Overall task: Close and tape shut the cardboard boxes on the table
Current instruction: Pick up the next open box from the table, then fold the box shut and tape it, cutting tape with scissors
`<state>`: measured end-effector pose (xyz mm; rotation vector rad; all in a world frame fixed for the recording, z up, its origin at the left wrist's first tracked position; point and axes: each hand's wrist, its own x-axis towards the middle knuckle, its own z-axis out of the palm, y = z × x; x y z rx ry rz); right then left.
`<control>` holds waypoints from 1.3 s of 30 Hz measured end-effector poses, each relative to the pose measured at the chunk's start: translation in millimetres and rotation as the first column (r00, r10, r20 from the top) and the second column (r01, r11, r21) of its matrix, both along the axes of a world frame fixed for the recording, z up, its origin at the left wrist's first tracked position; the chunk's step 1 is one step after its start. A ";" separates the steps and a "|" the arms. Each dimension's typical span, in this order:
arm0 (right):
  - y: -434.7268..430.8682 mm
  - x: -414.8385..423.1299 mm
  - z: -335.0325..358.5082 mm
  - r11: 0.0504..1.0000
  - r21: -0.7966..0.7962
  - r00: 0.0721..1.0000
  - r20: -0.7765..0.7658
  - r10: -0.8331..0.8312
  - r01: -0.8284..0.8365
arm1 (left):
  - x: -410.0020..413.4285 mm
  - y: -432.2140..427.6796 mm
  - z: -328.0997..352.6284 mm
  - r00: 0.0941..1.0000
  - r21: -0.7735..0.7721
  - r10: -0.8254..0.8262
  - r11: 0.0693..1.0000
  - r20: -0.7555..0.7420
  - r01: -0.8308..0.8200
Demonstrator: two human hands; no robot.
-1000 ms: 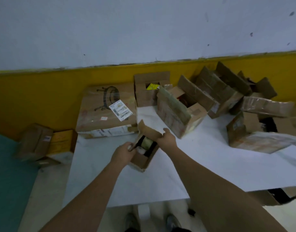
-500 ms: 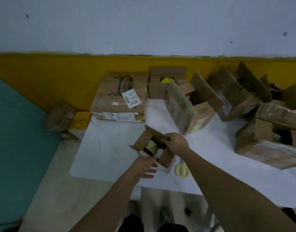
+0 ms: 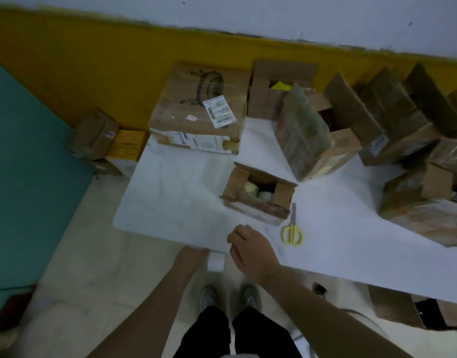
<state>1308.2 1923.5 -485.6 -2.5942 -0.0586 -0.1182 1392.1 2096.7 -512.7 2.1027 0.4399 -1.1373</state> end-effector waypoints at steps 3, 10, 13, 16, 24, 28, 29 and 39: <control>11.1 -9.5 -31.8 0.982 0.058 0.942 -0.297 -0.153 0.178 | -7.6 -10.6 -23.3 0.985 -0.167 0.171 0.970 -0.039 -0.175; 32.7 -6.6 -48.1 0.909 -0.053 0.638 -0.695 -0.332 0.414 | -12.4 -16.3 -40.4 0.990 -0.173 0.126 0.976 -0.066 -0.135; 45.8 9.2 -43.1 0.731 0.127 0.444 -0.858 -0.257 0.670 | 1.2 -23.5 -19.5 0.996 -0.122 0.067 0.990 -0.066 -0.075; 48.1 33.8 -22.2 0.059 0.347 0.351 -0.931 -0.098 0.936 | 10.3 -35.7 11.3 0.991 -0.128 0.037 0.992 0.128 -0.020; -1.2 47.8 33.7 -0.027 0.692 0.678 -0.714 -0.176 0.722 | 8.0 -45.4 71.2 0.927 -0.222 -0.013 0.970 0.375 0.103; -12.4 49.4 49.8 0.305 0.726 0.785 -0.539 -0.304 0.617 | -1.5 -48.2 87.5 0.905 -0.246 -0.013 0.961 0.425 0.129; -14.7 49.7 54.3 0.359 0.725 0.807 -0.491 -0.329 0.588 | -2.9 -50.2 91.5 0.898 -0.247 -0.008 0.960 0.439 0.129; -52.9 77.5 79.4 0.722 0.554 0.910 -0.252 -0.330 0.415 | 10.5 -74.3 110.9 0.913 -0.235 0.044 0.970 0.405 0.057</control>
